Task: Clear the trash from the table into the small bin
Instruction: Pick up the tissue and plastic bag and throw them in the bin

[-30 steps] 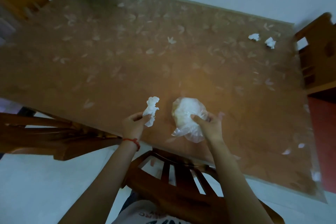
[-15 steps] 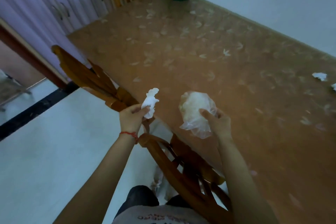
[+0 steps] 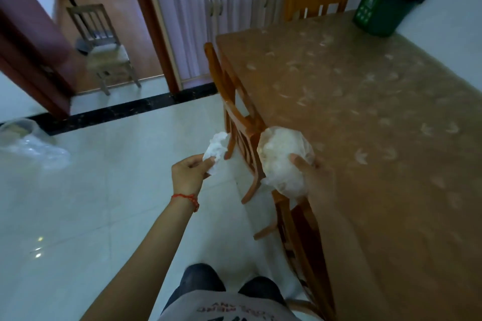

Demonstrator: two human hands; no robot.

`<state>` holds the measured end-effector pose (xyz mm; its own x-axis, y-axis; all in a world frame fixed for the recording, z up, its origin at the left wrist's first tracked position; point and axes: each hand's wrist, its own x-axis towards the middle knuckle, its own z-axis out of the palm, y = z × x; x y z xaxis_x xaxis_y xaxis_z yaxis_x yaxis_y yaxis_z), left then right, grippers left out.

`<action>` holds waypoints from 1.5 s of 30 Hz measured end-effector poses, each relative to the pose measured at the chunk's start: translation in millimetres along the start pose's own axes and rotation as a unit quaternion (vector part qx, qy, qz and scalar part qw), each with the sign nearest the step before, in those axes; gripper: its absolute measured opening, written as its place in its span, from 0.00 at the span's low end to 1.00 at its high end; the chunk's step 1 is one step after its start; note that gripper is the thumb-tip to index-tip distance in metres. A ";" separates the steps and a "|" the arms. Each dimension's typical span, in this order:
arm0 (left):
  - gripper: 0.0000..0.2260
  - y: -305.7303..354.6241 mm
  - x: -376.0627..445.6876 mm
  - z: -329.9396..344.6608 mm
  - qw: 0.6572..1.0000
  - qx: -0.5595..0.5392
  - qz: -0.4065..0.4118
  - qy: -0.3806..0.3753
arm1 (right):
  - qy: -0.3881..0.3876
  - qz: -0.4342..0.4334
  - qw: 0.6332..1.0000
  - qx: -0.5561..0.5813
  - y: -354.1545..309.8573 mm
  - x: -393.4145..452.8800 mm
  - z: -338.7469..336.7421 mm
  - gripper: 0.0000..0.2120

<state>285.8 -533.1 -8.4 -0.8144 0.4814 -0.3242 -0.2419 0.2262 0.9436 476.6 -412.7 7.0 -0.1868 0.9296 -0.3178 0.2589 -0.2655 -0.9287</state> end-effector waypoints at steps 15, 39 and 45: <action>0.06 -16.4 52.7 -194.2 0.986 -0.060 -0.023 0.157 | -0.171 -0.002 0.985 -0.003 -6.4 -46.0 217.1 0.07; 0.04 43.3 247.1 -182.3 0.974 -0.098 -0.032 0.203 | -0.214 0.036 0.976 0.016 -79.0 106.8 350.5 0.13; 0.04 67.1 321.4 -179.0 0.973 -0.100 -0.037 0.205 | -0.204 0.039 0.978 -0.001 -103.4 162.5 402.7 0.17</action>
<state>-86.7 -514.8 -37.1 -0.9227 0.0818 -0.3766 -0.3728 0.0580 0.9261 37.9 -337.2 -25.6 -0.5294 0.7266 -0.4380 0.2899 -0.3303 -0.8983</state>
